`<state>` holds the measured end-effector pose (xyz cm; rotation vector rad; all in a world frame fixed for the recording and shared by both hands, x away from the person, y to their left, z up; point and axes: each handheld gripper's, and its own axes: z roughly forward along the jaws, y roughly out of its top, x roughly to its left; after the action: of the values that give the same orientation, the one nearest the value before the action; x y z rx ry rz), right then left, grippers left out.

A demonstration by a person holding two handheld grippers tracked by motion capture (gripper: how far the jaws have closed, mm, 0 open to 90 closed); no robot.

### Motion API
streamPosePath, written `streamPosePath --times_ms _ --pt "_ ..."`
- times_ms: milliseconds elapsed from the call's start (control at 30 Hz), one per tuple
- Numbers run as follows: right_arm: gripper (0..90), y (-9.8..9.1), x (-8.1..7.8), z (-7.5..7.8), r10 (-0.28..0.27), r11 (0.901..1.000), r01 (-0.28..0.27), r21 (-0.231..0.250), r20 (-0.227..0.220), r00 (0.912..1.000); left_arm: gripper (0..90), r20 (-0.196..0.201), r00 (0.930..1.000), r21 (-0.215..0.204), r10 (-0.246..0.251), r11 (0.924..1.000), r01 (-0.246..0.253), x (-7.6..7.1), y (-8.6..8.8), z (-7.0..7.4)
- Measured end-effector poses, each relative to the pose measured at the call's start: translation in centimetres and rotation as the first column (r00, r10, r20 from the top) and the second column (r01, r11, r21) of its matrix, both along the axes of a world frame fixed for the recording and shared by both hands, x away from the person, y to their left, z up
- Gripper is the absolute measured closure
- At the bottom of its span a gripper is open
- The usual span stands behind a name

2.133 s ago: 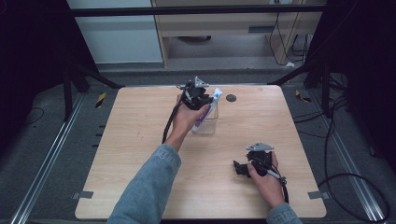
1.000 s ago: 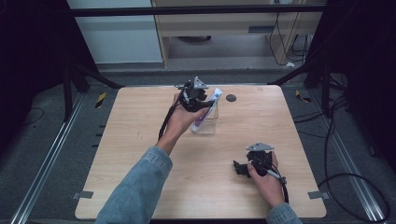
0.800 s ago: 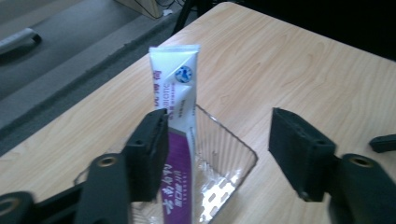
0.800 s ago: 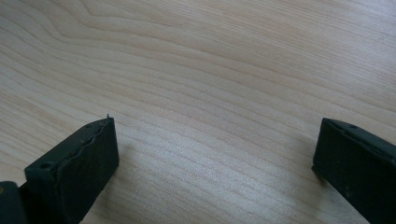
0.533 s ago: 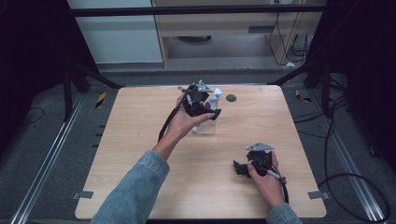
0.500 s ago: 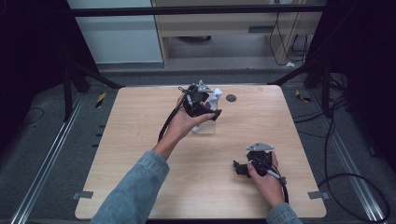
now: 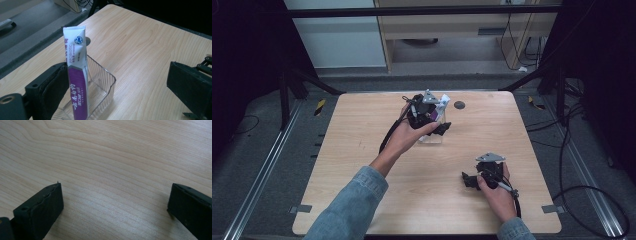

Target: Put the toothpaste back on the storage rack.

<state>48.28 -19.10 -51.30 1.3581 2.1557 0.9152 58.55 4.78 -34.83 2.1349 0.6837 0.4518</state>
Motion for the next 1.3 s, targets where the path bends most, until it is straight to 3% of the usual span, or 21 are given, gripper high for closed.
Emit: streamPosePath --times_ms 367,700,967,1200,1300 --pt "0.4 0.0 0.0 0.0 -0.005 1.0 0.005 0.005 -0.006 1.0 3.7 0.028 0.9995 0.021 -0.014 0.9997 0.013 -1.8 2.3 0.4" --pt "0.4 0.1 0.0 0.0 -0.006 1.0 0.006 0.006 -0.006 1.0 4.4 0.042 0.9988 0.012 0.026 0.9996 -0.027 -3.5 5.4 -0.1" --pt "0.4 0.1 0.0 0.0 -0.006 1.0 0.006 0.005 -0.005 1.0 4.7 0.028 0.9972 0.027 0.069 0.9972 -0.069 -4.5 9.0 -1.7" --pt "0.4 0.1 0.0 0.0 -0.006 1.0 0.006 0.005 -0.005 1.0 4.8 0.01 0.9909 0.038 0.134 0.9902 -0.135 -4.4 12.7 -3.5" --pt "0.5 0.1 0.0 0.0 -0.006 1.0 0.006 0.005 -0.005 1.0 5.0 -0.005 0.9883 0.02 0.153 0.9881 -0.152 -4.4 13.6 -4.0"
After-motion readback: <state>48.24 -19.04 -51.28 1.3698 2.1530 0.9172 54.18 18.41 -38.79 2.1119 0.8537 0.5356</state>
